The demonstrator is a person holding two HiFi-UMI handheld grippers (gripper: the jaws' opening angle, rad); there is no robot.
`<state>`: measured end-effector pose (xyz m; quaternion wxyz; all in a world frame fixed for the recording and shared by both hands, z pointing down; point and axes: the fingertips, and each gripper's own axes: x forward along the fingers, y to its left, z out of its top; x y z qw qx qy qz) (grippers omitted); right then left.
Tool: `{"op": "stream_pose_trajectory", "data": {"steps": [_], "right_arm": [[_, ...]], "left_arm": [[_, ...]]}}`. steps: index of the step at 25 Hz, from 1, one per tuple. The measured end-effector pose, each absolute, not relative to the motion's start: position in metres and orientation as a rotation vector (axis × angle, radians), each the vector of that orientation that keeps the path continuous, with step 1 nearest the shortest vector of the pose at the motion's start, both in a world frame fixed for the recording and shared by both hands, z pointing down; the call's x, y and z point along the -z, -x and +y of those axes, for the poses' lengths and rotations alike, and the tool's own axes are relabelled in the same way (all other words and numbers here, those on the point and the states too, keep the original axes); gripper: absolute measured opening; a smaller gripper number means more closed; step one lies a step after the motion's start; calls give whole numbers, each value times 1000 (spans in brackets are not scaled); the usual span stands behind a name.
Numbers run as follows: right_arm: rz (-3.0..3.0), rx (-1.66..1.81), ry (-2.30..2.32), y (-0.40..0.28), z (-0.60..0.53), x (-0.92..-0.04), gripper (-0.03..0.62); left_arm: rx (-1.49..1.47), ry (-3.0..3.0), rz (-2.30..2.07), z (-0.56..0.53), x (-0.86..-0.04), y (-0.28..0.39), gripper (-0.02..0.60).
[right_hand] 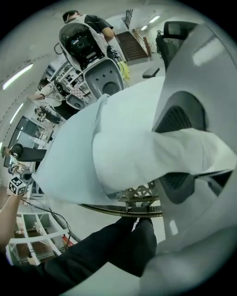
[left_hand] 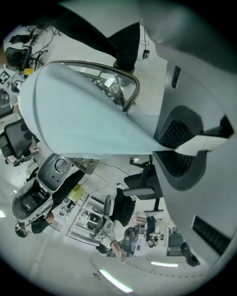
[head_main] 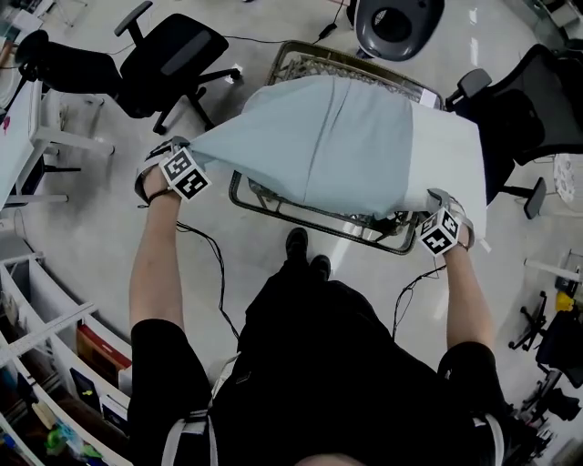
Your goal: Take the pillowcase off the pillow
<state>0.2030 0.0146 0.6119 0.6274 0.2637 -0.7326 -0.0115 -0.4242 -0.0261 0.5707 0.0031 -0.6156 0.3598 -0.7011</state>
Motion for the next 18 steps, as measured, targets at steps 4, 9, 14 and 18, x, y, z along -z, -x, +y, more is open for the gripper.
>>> {"op": "stream_pose_trajectory", "data": {"steps": [4,9,14,18], "right_arm": [[-1610,-21,-609,-205,21,-623,218],[-1593,-54,-627,-199,17,-622,216],[-1589,-66,-633,-200,19,-626,219],[-1596,-61,-635,-199,24,-627,219]], "left_arm": [[2184,2015,916,-14,-597,385,20],[2004,2221,577,35,-621,286,228],[1817,2439,421,65,-628,210,247],[1779,2448,369,66,-635,181,246]]}}
